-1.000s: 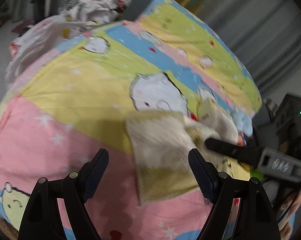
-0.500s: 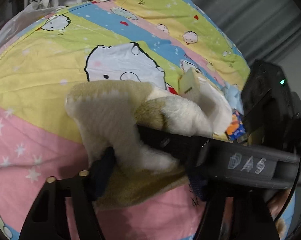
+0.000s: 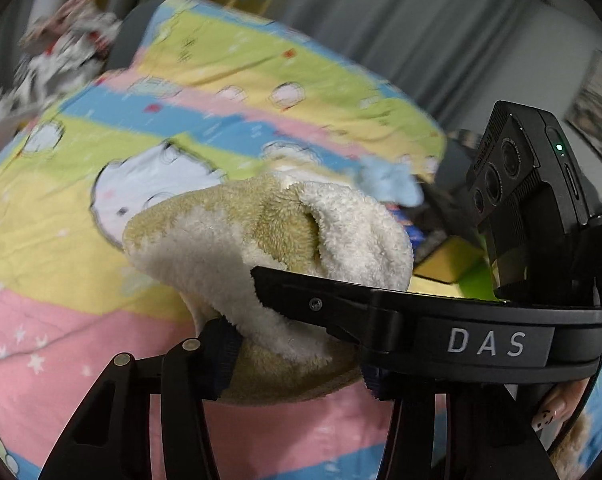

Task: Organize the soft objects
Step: 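Lift and carry the cream towel with the right gripper to the green box, then lower the cream towel into the green box and open the right gripper, then move the right gripper back over the blue pocket-tissue pack on the bed, then grasp the blue pocket-tissue pack with the right gripper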

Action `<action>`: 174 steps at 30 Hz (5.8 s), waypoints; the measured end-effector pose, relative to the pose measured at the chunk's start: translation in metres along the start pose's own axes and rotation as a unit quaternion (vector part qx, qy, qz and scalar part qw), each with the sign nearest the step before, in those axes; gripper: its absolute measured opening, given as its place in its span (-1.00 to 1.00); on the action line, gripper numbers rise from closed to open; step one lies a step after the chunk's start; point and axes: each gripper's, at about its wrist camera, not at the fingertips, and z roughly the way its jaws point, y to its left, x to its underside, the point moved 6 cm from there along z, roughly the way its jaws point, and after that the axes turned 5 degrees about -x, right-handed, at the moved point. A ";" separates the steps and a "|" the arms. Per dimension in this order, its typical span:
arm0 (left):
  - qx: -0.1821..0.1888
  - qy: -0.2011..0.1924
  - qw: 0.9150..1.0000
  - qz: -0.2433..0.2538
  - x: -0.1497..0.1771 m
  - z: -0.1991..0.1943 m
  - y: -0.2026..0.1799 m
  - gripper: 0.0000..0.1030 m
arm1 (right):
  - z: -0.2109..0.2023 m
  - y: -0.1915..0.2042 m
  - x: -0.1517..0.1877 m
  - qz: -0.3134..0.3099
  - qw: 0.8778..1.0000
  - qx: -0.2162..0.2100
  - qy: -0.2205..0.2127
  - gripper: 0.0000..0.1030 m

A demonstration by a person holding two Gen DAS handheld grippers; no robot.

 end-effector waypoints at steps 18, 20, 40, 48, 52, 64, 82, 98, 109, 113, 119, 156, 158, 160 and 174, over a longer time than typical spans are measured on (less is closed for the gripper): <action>0.128 -0.070 0.977 0.154 -0.034 0.033 -0.217 -0.01 | -0.204 -0.103 -0.014 0.055 0.970 0.031 -0.237 -0.27; 0.139 -0.069 0.972 0.175 -0.033 0.042 -0.241 -0.01 | -0.229 -0.122 -0.009 0.073 0.962 0.033 -0.261 -0.27; 0.282 0.028 0.930 0.235 0.009 0.136 -0.408 -0.01 | -0.364 -0.247 0.072 0.242 0.850 0.152 -0.443 -0.30; 0.234 0.098 0.945 0.206 0.023 0.176 -0.403 -0.01 | -0.361 -0.283 0.082 0.307 0.826 0.225 -0.415 -0.29; 0.194 0.108 0.950 0.221 0.032 0.184 -0.399 -0.01 | -0.352 -0.298 0.085 0.337 0.825 0.233 -0.390 -0.31; 0.186 0.120 0.948 0.228 0.047 0.179 -0.394 -0.01 | -0.356 -0.310 0.097 0.363 0.804 0.300 -0.362 -0.28; 0.161 0.038 0.972 0.169 -0.008 0.078 -0.311 0.68 | -0.392 -0.237 0.091 0.283 0.781 0.360 -0.426 0.83; -0.079 0.018 0.995 0.053 0.001 0.040 -0.083 0.68 | -0.306 -0.165 0.027 0.149 0.885 0.266 -0.351 0.84; -0.106 0.025 0.994 -0.024 0.008 0.039 0.001 0.68 | -0.160 -0.101 -0.044 -0.041 0.955 0.252 -0.154 0.40; -0.102 0.034 0.994 -0.032 0.009 0.036 0.009 0.68 | -0.111 -0.108 -0.073 -0.080 0.955 0.280 -0.051 -0.13; -0.089 0.034 0.995 -0.032 0.007 0.031 0.008 0.68 | -0.076 -0.139 -0.108 -0.081 0.942 0.324 0.037 -0.14; -0.069 0.051 0.996 -0.038 0.008 0.033 0.005 0.68 | -0.085 -0.112 -0.062 -0.060 0.972 0.220 0.058 -0.48; -0.069 0.050 0.996 -0.038 0.008 0.033 0.004 0.68 | -0.090 -0.104 -0.048 -0.044 0.982 0.179 0.050 -0.48; -0.070 0.052 0.995 -0.038 0.009 0.033 0.004 0.68 | -0.091 -0.096 -0.035 -0.024 0.988 0.146 0.037 -0.48; -0.081 0.040 0.994 -0.059 0.006 0.028 0.013 0.68 | -0.046 -0.071 -0.006 0.039 0.992 0.109 -0.042 -0.35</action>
